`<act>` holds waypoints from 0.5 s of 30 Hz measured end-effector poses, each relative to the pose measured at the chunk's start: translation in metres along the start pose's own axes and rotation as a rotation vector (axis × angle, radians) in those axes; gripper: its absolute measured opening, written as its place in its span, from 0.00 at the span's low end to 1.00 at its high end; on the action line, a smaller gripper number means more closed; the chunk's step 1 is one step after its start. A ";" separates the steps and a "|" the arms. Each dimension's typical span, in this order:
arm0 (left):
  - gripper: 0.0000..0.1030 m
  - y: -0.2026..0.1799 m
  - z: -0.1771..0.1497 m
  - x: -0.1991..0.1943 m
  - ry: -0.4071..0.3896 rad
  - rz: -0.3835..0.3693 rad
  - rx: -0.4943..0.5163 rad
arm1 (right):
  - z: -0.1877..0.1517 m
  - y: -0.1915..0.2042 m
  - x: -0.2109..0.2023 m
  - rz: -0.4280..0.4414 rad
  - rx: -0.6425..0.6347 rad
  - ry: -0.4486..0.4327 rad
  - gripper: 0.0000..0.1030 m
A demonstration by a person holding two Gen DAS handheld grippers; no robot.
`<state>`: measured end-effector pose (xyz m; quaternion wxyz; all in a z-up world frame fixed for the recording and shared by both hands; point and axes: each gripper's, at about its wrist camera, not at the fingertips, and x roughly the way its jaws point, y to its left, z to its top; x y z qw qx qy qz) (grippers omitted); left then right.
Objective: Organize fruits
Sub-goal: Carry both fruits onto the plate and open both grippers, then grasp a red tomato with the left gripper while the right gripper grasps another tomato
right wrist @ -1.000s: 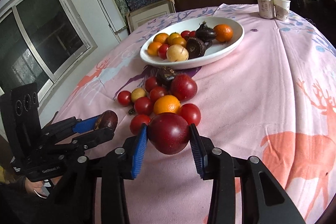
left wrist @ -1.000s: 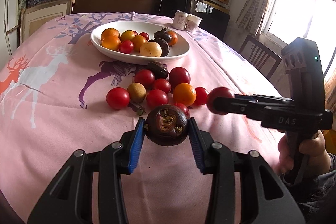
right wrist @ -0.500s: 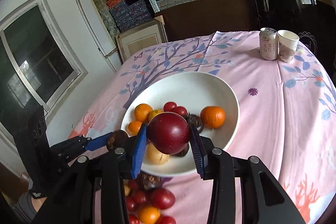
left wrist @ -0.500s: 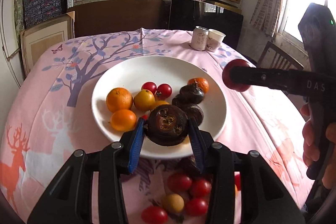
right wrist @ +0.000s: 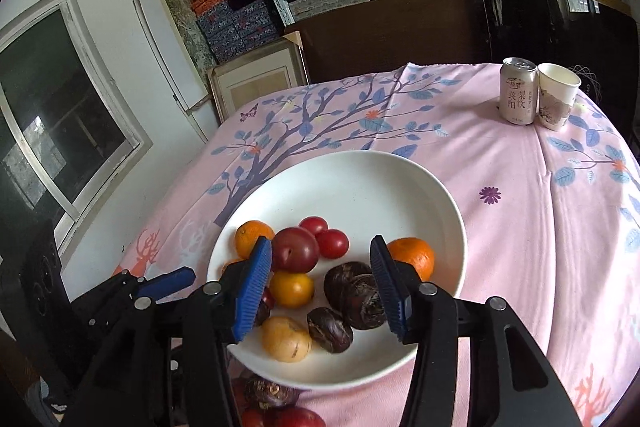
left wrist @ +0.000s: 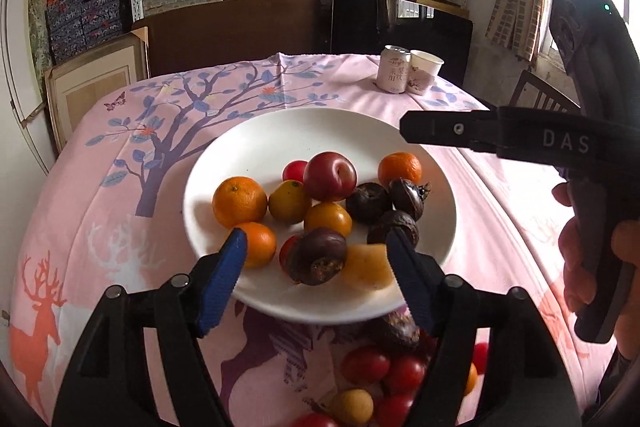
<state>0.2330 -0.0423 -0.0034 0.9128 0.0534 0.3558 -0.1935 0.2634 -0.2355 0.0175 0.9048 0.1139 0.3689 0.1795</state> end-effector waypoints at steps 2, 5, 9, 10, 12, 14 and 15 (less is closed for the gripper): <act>0.68 -0.008 -0.018 -0.017 0.004 -0.026 0.025 | -0.017 0.000 -0.020 0.009 -0.013 -0.017 0.52; 0.68 -0.026 -0.055 -0.040 0.032 -0.073 0.078 | -0.050 -0.005 -0.047 0.003 -0.015 -0.045 0.57; 0.68 -0.058 -0.104 -0.055 0.070 -0.091 0.164 | -0.101 -0.019 -0.068 -0.021 0.012 -0.047 0.58; 0.66 -0.063 -0.112 -0.056 0.078 -0.097 0.173 | -0.112 -0.023 -0.071 -0.020 0.030 -0.046 0.58; 0.57 -0.071 -0.123 -0.052 0.092 -0.103 0.175 | -0.129 -0.030 -0.075 -0.008 0.071 -0.042 0.58; 0.41 -0.072 -0.125 -0.044 0.122 -0.092 0.155 | -0.140 -0.035 -0.075 -0.008 0.096 -0.043 0.58; 0.38 -0.069 -0.123 -0.041 0.136 -0.111 0.125 | -0.144 -0.038 -0.074 -0.007 0.111 -0.039 0.58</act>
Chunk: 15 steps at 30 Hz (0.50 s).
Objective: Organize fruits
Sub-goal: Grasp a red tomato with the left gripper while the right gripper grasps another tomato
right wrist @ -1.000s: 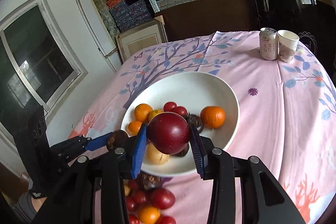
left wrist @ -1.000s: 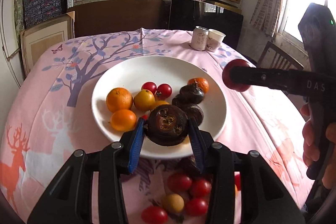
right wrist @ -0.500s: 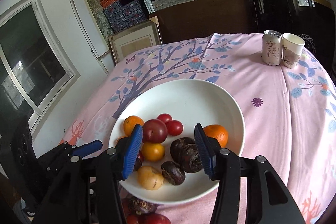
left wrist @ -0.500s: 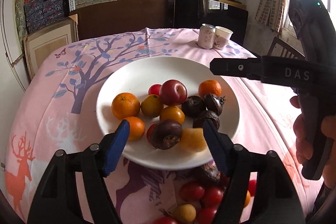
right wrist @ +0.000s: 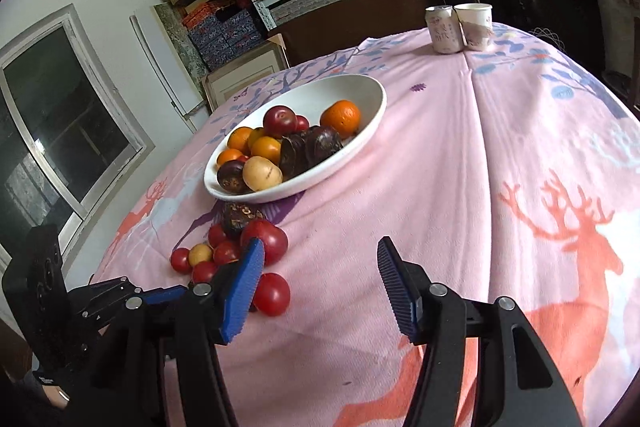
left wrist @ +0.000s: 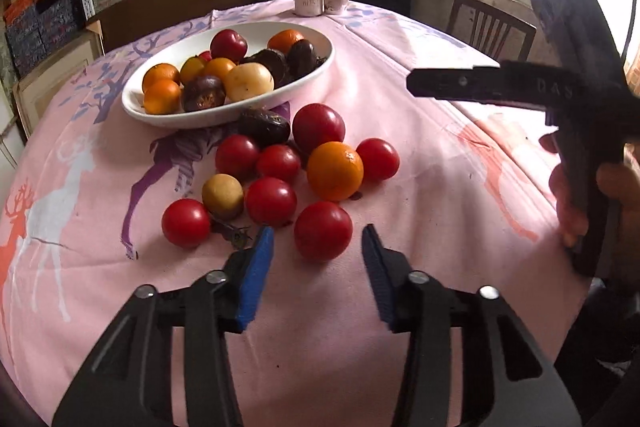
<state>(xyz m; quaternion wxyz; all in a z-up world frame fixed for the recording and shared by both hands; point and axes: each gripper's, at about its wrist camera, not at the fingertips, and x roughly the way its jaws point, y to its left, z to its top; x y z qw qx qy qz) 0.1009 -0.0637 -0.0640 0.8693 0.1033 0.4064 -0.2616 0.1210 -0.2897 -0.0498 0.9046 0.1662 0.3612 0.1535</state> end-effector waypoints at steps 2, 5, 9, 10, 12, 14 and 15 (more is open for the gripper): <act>0.36 0.003 0.002 0.007 0.028 -0.016 -0.030 | -0.002 -0.003 -0.003 0.008 0.024 -0.010 0.58; 0.29 0.001 0.002 0.009 0.037 -0.015 -0.024 | -0.005 -0.001 0.001 0.008 0.012 0.012 0.58; 0.29 0.005 0.003 0.005 0.005 -0.020 -0.041 | -0.007 0.002 0.004 0.006 -0.005 0.030 0.58; 0.29 0.009 0.003 0.003 -0.004 -0.025 -0.061 | -0.007 0.002 0.005 0.004 -0.008 0.034 0.58; 0.29 0.014 0.004 0.000 -0.030 -0.026 -0.089 | -0.007 0.006 0.007 -0.001 -0.026 0.045 0.58; 0.29 0.017 0.004 -0.006 -0.059 -0.014 -0.108 | -0.010 0.015 0.010 -0.011 -0.074 0.071 0.58; 0.29 0.019 0.004 -0.008 -0.071 -0.010 -0.119 | -0.012 0.023 0.012 -0.017 -0.115 0.089 0.56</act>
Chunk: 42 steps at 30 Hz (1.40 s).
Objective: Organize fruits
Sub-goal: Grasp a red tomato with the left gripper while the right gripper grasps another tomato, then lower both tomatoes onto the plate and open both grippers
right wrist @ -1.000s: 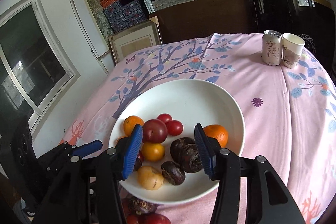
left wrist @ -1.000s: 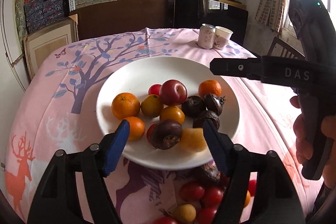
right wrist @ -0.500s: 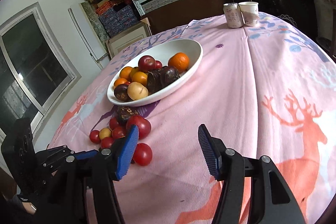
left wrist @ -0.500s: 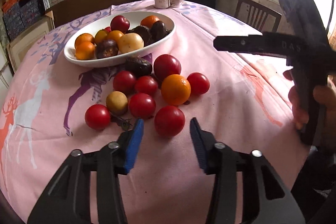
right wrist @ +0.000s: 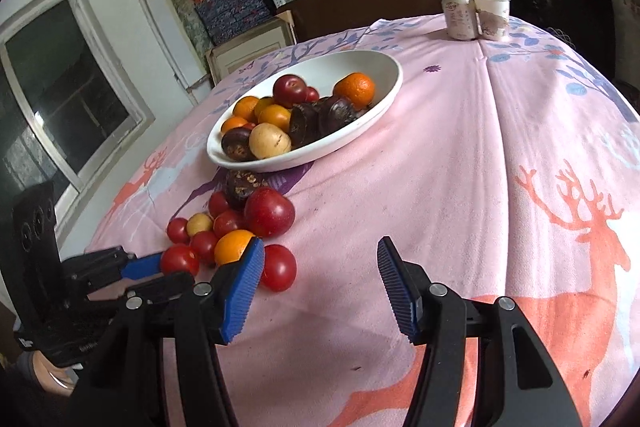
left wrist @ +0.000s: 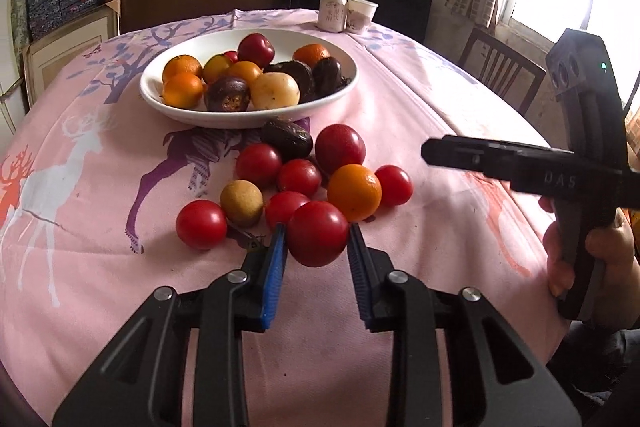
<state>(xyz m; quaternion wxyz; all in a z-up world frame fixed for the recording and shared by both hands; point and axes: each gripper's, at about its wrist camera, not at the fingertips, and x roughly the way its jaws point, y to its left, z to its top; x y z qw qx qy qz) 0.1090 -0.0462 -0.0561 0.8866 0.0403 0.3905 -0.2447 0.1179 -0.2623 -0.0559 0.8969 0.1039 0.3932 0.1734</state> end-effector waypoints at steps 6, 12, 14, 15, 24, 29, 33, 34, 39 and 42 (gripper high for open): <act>0.29 0.004 0.000 -0.006 -0.024 0.006 -0.014 | -0.003 0.044 0.021 -0.094 -0.261 0.128 0.44; 0.29 0.005 0.000 -0.005 -0.023 -0.002 -0.022 | 0.001 0.042 0.037 -0.072 -0.254 0.187 0.35; 0.29 0.005 -0.001 -0.006 -0.024 -0.002 -0.024 | 0.002 0.039 0.036 -0.044 -0.228 0.181 0.27; 0.29 0.005 -0.001 -0.006 -0.026 -0.002 -0.025 | 0.002 0.039 0.033 -0.047 -0.228 0.171 0.27; 0.29 0.011 0.021 -0.018 -0.056 -0.012 -0.016 | 0.033 0.023 -0.010 0.008 -0.148 0.056 0.26; 0.29 0.028 0.078 -0.015 -0.104 0.051 0.007 | 0.090 0.015 -0.008 0.008 -0.129 0.019 0.26; 0.29 0.055 0.119 0.015 -0.071 0.078 -0.038 | 0.133 0.007 0.021 0.009 -0.079 0.027 0.26; 0.29 0.061 0.127 0.025 -0.057 0.082 -0.050 | 0.140 0.007 0.030 0.003 -0.071 0.029 0.26; 0.29 0.078 0.145 0.067 0.005 0.105 -0.072 | 0.166 0.002 0.076 -0.012 -0.038 0.054 0.28; 0.49 0.082 0.146 0.077 0.020 0.114 -0.088 | 0.167 -0.002 0.089 -0.018 -0.018 0.048 0.39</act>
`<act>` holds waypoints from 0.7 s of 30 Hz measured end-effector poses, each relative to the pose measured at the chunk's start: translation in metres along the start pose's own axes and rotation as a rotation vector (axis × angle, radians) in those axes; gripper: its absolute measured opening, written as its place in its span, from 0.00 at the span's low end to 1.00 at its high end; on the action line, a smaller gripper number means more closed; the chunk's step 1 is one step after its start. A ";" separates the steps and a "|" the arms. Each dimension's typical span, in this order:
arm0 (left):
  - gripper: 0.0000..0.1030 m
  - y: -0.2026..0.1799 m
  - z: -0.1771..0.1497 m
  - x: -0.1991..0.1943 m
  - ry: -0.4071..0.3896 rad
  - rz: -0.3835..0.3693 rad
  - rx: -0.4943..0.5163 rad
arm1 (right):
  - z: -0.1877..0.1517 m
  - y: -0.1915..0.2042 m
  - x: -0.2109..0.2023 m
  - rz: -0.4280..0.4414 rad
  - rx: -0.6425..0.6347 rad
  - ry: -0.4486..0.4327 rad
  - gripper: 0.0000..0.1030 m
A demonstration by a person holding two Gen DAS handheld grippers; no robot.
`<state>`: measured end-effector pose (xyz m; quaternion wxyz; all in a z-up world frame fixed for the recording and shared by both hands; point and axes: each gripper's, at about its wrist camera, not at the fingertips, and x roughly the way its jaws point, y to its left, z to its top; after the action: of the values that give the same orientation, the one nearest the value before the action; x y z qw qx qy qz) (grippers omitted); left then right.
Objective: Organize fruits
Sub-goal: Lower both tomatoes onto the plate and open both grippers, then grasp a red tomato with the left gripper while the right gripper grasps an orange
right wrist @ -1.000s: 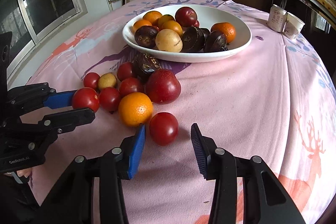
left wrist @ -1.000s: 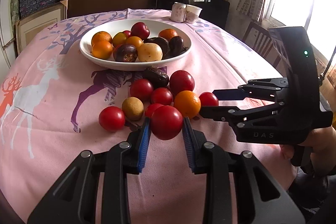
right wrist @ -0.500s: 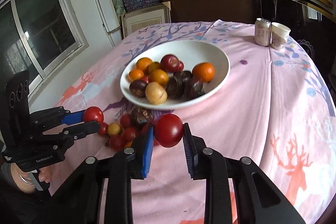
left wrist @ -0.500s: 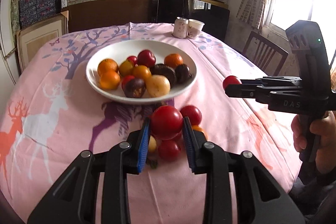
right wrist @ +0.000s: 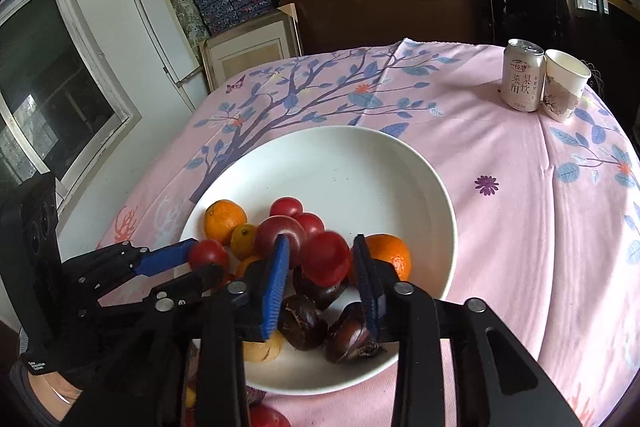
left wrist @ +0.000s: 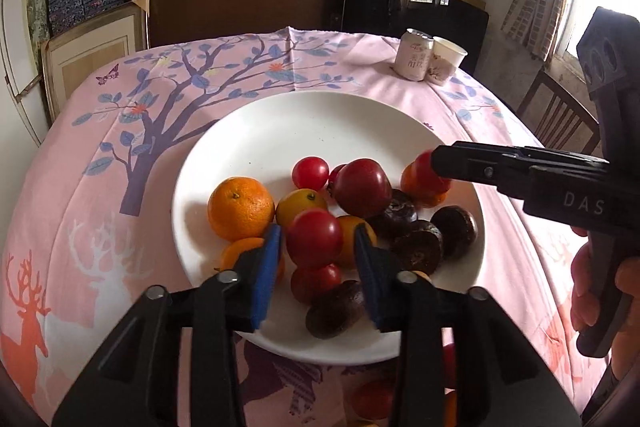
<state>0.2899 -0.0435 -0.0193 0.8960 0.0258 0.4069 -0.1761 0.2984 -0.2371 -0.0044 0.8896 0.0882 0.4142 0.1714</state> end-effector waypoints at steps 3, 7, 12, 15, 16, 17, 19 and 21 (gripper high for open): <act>0.64 0.005 -0.007 -0.011 -0.038 0.002 -0.020 | -0.009 0.000 -0.005 0.002 0.009 -0.018 0.40; 0.65 0.005 -0.026 -0.039 -0.056 -0.011 0.001 | -0.035 0.002 -0.031 0.000 0.004 -0.049 0.42; 0.67 0.003 -0.080 -0.074 -0.033 -0.016 0.074 | -0.096 -0.001 -0.068 0.038 0.022 -0.073 0.49; 0.67 0.004 -0.115 -0.086 -0.003 -0.014 0.098 | -0.132 -0.008 -0.080 0.059 0.061 -0.075 0.50; 0.67 0.005 -0.124 -0.086 0.010 -0.003 0.107 | -0.141 -0.009 -0.081 0.058 0.071 -0.076 0.50; 0.67 0.004 -0.133 -0.086 0.023 0.002 0.115 | -0.150 -0.010 -0.083 0.055 0.076 -0.079 0.50; 0.56 0.003 -0.144 -0.080 0.049 0.008 0.132 | -0.163 -0.009 -0.083 0.056 0.081 -0.078 0.50; 0.44 0.000 -0.148 -0.072 0.082 -0.005 0.136 | -0.167 -0.010 -0.081 0.073 0.099 -0.070 0.50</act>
<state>0.1395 0.0061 -0.0654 0.8743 0.0926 0.4304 -0.2043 0.1240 -0.2748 -0.0569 0.8913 0.1529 0.3873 0.1797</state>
